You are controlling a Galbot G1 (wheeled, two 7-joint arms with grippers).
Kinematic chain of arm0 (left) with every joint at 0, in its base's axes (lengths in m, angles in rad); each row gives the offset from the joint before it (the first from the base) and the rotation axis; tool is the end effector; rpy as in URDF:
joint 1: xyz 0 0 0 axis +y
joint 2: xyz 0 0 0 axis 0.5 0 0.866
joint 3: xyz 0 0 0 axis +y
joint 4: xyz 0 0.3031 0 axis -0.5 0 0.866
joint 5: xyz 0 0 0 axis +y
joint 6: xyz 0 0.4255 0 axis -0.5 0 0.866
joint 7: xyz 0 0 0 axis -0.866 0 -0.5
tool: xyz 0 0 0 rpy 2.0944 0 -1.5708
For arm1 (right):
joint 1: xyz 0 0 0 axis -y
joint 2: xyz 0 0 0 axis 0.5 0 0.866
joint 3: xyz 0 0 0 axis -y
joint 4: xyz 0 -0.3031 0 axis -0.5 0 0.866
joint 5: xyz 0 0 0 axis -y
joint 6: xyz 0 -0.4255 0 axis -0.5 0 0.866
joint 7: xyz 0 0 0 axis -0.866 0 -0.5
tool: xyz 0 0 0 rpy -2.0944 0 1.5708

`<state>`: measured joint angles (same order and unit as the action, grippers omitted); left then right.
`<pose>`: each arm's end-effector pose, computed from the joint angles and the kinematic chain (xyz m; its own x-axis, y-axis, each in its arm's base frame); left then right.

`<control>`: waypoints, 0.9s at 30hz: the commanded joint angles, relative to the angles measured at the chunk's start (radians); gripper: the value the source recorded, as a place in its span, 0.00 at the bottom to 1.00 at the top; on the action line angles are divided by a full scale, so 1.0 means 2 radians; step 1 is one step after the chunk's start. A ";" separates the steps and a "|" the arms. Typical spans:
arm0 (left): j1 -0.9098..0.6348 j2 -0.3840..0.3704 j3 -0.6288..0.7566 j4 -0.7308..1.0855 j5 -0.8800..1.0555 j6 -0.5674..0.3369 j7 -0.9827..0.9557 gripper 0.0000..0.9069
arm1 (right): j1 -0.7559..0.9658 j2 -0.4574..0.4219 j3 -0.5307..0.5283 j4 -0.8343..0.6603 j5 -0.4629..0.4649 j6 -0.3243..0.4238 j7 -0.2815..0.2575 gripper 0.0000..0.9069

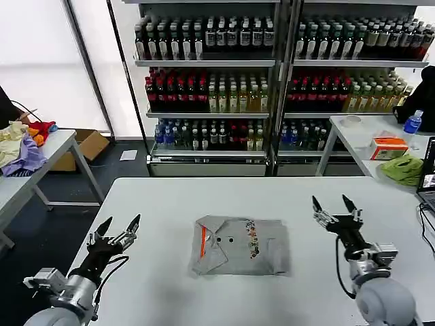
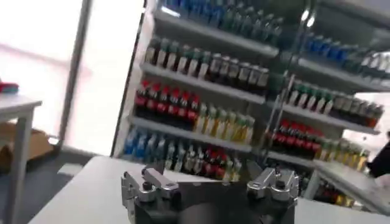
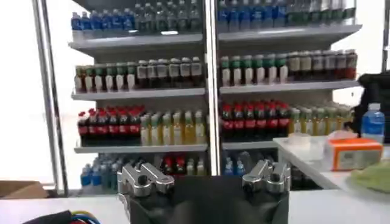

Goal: Fold and organize the clothes.

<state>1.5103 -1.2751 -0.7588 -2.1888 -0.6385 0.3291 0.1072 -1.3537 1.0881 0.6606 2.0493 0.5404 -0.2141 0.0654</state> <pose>0.2881 0.0938 -0.1780 -0.9798 0.1747 0.0968 0.1432 0.9523 -0.2695 0.3353 -0.0954 -0.1806 -0.9981 -0.0494 0.0378 -0.0484 0.9984 0.0285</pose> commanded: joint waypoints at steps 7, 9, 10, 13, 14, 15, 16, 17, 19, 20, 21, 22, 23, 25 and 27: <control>0.043 -0.065 -0.035 0.012 0.184 -0.155 0.176 1.00 | -0.135 0.016 0.119 0.005 -0.024 0.072 -0.195 1.00; 0.047 -0.067 -0.039 0.008 0.183 -0.155 0.176 1.00 | -0.134 0.020 0.118 0.003 -0.010 0.073 -0.186 1.00; 0.050 -0.068 -0.041 0.006 0.184 -0.155 0.176 1.00 | -0.134 0.024 0.119 0.003 -0.004 0.073 -0.182 1.00; 0.057 -0.070 -0.046 -0.002 0.190 -0.158 0.180 1.00 | -0.141 0.033 0.122 0.005 0.007 0.079 -0.172 1.00; 0.058 -0.070 -0.046 -0.003 0.190 -0.159 0.181 1.00 | -0.144 0.034 0.123 0.007 0.011 0.081 -0.172 1.00; 0.060 -0.070 -0.047 -0.005 0.190 -0.160 0.182 1.00 | -0.147 0.034 0.125 0.009 0.017 0.081 -0.175 1.00; 0.060 -0.070 -0.046 -0.005 0.190 -0.158 0.182 1.00 | -0.151 0.036 0.127 0.011 0.019 0.081 -0.180 1.00; 0.060 -0.070 -0.046 -0.004 0.192 -0.158 0.182 1.00 | -0.152 0.038 0.129 0.012 0.018 0.081 -0.188 1.00; 0.059 -0.070 -0.047 -0.004 0.192 -0.157 0.183 1.00 | -0.155 0.044 0.129 0.019 0.018 0.078 -0.194 1.00; 0.059 -0.071 -0.051 -0.004 0.192 -0.158 0.191 1.00 | -0.155 0.047 0.128 0.021 0.019 0.078 -0.193 1.00; 0.059 -0.073 -0.055 -0.004 0.192 -0.162 0.195 1.00 | -0.155 0.049 0.126 0.020 0.020 0.078 -0.192 1.00; 0.063 -0.074 -0.058 -0.004 0.192 -0.167 0.203 1.00 | -0.153 0.052 0.122 0.018 0.021 0.077 -0.186 1.00; 0.065 -0.074 -0.059 -0.004 0.192 -0.170 0.207 1.00 | -0.152 0.053 0.117 0.015 0.021 0.077 -0.182 1.00; 0.073 -0.074 -0.062 -0.005 0.190 -0.174 0.210 1.00 | -0.151 0.045 0.100 0.011 0.025 0.077 -0.171 1.00; 0.079 -0.072 -0.064 -0.003 0.191 -0.177 0.210 1.00 | -0.150 0.037 0.086 0.011 0.031 0.075 -0.165 1.00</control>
<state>1.6281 -1.4096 -0.8605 -2.1931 -0.2951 0.0261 0.4658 -1.6206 1.1668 0.8827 2.0737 0.5727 -0.0782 -0.2609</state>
